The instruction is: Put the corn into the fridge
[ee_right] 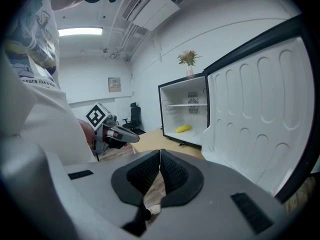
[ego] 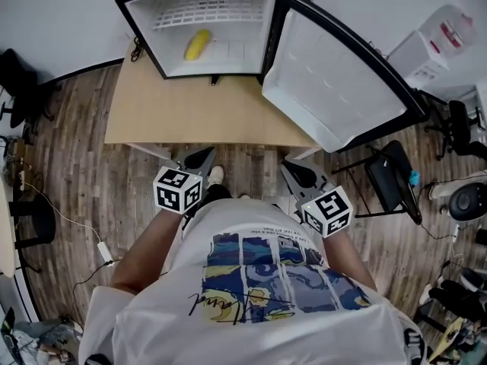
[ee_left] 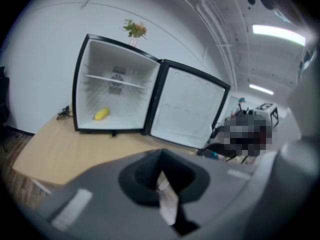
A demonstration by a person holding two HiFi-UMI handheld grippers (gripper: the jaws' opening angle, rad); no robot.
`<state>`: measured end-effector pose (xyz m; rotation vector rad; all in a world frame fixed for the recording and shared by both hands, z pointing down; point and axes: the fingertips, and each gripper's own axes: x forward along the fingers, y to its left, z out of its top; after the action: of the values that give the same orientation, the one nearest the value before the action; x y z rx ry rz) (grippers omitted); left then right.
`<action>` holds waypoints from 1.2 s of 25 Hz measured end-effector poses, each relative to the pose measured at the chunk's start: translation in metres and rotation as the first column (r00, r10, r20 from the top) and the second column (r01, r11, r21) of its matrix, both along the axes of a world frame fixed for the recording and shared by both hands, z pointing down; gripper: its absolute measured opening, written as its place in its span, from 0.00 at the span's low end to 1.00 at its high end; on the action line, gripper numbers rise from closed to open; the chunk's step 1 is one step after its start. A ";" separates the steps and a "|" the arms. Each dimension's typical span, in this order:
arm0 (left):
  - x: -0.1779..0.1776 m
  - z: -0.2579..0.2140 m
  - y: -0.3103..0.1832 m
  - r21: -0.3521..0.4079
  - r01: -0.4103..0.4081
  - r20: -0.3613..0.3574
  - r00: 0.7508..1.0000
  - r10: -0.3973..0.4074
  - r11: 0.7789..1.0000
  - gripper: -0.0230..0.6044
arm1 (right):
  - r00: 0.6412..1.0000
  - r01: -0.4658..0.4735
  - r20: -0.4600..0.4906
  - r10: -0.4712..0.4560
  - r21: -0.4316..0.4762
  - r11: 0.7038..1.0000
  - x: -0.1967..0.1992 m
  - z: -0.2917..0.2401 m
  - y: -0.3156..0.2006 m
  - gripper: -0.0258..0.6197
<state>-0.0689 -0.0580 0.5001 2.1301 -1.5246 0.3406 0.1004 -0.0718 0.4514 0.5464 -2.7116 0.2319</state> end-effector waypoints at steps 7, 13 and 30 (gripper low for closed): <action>0.005 -0.001 0.004 0.012 -0.012 0.045 0.999 0.011 1.000 0.05 | 1.000 0.027 -0.007 -0.027 0.011 1.000 -0.004 0.000 0.003 0.06; 0.009 0.009 0.006 -0.012 -0.019 0.044 0.999 0.020 1.000 0.05 | 0.999 0.036 -0.018 -0.036 0.007 0.999 -0.005 0.004 0.009 0.06; 0.004 0.024 -0.007 -0.040 -0.035 0.051 0.998 0.037 0.999 0.05 | 0.999 0.028 -0.028 -0.028 -0.011 1.000 -0.013 0.015 0.001 0.06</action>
<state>-0.0651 -0.0647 0.5245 2.1360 -1.4975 0.4381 0.0872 -0.0710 0.4663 0.5046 -2.6873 0.2286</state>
